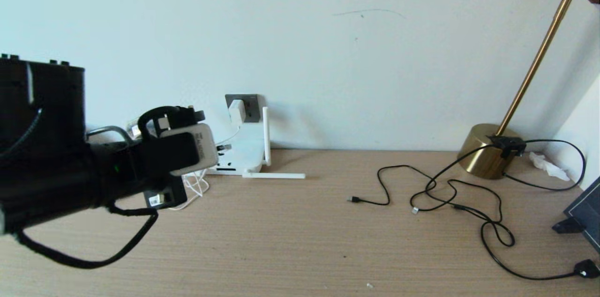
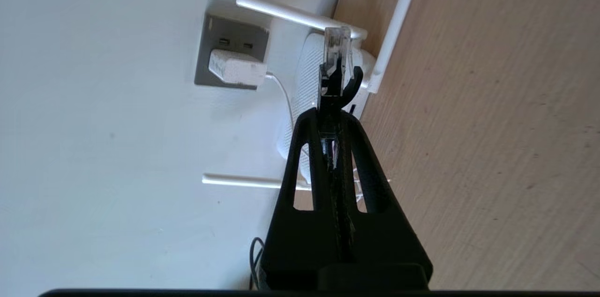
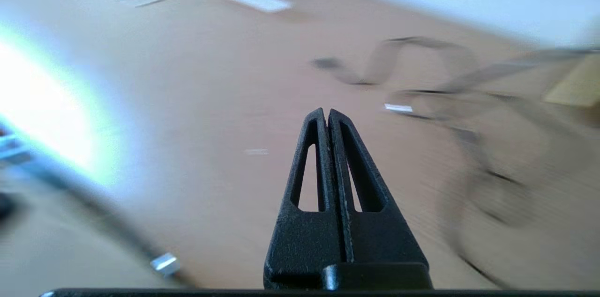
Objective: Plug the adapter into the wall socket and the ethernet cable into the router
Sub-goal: Hand it to the other hand
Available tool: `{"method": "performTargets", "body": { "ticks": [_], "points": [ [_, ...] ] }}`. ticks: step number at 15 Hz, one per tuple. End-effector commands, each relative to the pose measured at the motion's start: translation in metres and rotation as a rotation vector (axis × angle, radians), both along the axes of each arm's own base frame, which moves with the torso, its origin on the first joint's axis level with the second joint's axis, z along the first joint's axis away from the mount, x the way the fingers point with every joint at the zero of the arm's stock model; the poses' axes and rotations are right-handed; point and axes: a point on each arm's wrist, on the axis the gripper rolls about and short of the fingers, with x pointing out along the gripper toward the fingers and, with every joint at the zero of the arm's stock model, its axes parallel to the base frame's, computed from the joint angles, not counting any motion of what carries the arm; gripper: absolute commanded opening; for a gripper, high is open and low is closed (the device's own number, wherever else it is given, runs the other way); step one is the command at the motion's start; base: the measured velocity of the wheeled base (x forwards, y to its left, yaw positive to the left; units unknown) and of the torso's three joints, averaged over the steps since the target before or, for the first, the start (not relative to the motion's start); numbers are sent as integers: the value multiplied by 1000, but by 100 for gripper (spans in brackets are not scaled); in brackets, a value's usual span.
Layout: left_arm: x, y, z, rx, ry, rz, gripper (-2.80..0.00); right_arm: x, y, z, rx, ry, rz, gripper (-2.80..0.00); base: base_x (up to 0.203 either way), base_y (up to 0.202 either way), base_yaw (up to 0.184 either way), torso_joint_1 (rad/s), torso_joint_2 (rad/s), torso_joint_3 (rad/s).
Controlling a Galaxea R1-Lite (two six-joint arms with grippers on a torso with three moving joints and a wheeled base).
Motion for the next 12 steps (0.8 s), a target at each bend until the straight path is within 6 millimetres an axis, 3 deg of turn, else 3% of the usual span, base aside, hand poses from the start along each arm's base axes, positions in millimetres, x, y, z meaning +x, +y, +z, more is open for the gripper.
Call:
{"method": "performTargets", "body": {
  "ticks": [1, 4, 7, 9, 12],
  "points": [
    [10, -2, -5, 13, 14, 10, -280, 72, 11, -4, 11, 224, 101, -280, 0, 0, 0, 0, 0, 0],
    [19, -9, 3, -6, -24, -4, -280, 132, 60, -9, -12, 340, 242, -280, 0, 0, 0, 0, 0, 0],
    [16, -23, 9, -19, -49, -62, -280, 168, 120, -5, 43, 358, 259, -280, 0, 0, 0, 0, 0, 0],
    [16, -27, 11, -26, -69, -80, -280, 179, 150, 4, 92, 357, 294, -280, 0, 0, 0, 0, 0, 0],
    [14, -32, 11, -32, -79, -100, -280, 178, 176, 22, 168, 356, 345, -280, 0, 0, 0, 0, 0, 0]
  ]
}}
